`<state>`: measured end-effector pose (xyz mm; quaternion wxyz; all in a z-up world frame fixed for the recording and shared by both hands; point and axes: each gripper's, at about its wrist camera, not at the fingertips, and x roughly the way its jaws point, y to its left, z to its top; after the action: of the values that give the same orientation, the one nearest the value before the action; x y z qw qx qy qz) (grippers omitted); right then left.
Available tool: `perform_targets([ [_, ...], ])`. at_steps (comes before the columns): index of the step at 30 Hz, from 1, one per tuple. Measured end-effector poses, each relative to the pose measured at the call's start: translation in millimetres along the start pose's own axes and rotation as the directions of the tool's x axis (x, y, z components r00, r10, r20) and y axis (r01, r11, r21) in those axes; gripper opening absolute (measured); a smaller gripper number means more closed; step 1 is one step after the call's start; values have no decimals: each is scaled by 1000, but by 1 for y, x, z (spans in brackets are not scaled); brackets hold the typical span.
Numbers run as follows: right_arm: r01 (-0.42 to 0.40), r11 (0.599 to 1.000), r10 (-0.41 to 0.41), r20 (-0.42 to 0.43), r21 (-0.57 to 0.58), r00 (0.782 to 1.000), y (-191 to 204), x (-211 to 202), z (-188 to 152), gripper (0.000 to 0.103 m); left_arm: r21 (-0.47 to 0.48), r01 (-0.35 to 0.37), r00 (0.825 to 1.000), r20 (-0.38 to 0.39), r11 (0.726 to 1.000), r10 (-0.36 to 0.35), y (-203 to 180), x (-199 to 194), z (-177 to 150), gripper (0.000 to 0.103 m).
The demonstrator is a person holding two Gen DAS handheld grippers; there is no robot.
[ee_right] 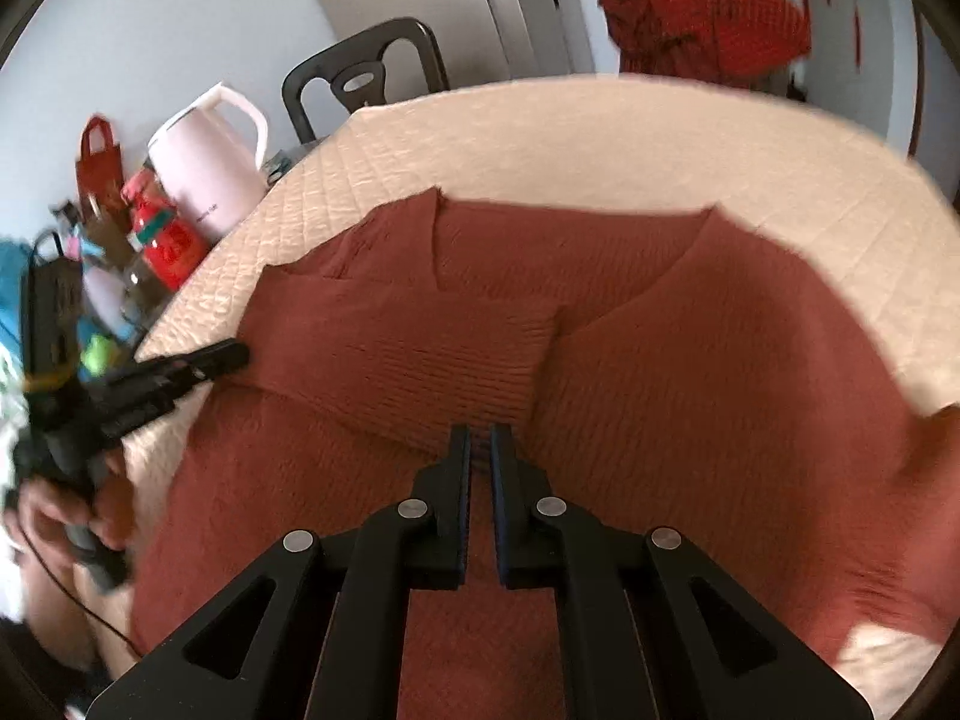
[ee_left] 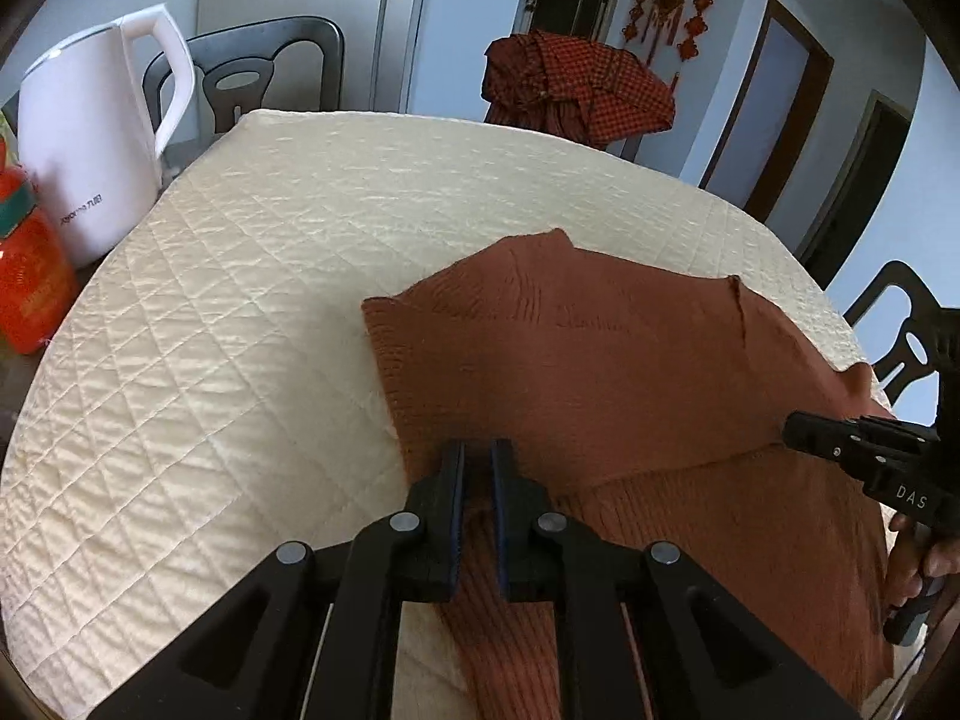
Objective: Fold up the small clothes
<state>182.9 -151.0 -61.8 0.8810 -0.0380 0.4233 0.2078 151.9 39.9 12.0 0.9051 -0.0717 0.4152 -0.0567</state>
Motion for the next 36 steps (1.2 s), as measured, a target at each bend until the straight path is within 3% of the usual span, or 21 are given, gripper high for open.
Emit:
perform_targets([
  [3, -46, 996, 43, 39, 70, 998, -17, -25, -18, 8, -2, 11, 1000, -1, 1000, -11, 0, -14, -8, 12],
  [5, -51, 991, 40, 86, 125, 996, -33, -45, -33, 20, -3, 32, 999, 7, 999, -32, -3, -26, -17, 26],
  [7, -34, 984, 14, 113, 177, 993, -49, -62, -47, 27, -12, 47, 999, 26, 999, -46, -7, -37, -24, 53],
  [8, -17, 979, -8, 119, 204, 993, -57, -70, -55, 34, -18, 49, 998, 32, 999, -49, -9, -40, -27, 55],
  [9, 0, 975, -27, 120, 223, 992, -61, -74, -60, 38, -18, 49, 998, 35, 999, -49, -11, -42, -29, 55],
  [19, 127, 880, -210, 135, 458, 968, -120, -125, -115, 39, 86, 21, 997, 71, 996, -28, -53, -55, -43, 61],
  [26, 156, 757, -305, 132, 635, 943, -169, -138, -132, 39, 96, 29, 999, 22, 995, -31, -59, -34, -44, 62],
  [29, 115, 696, -314, 156, 709, 936, -187, -141, -137, 39, 87, 24, 1000, -3, 996, -23, -58, -26, -49, 62],
  [36, 10, 599, -329, 235, 801, 915, -219, -143, -141, 39, 93, 22, 1000, -11, 995, -21, -60, -21, -55, 67],
])
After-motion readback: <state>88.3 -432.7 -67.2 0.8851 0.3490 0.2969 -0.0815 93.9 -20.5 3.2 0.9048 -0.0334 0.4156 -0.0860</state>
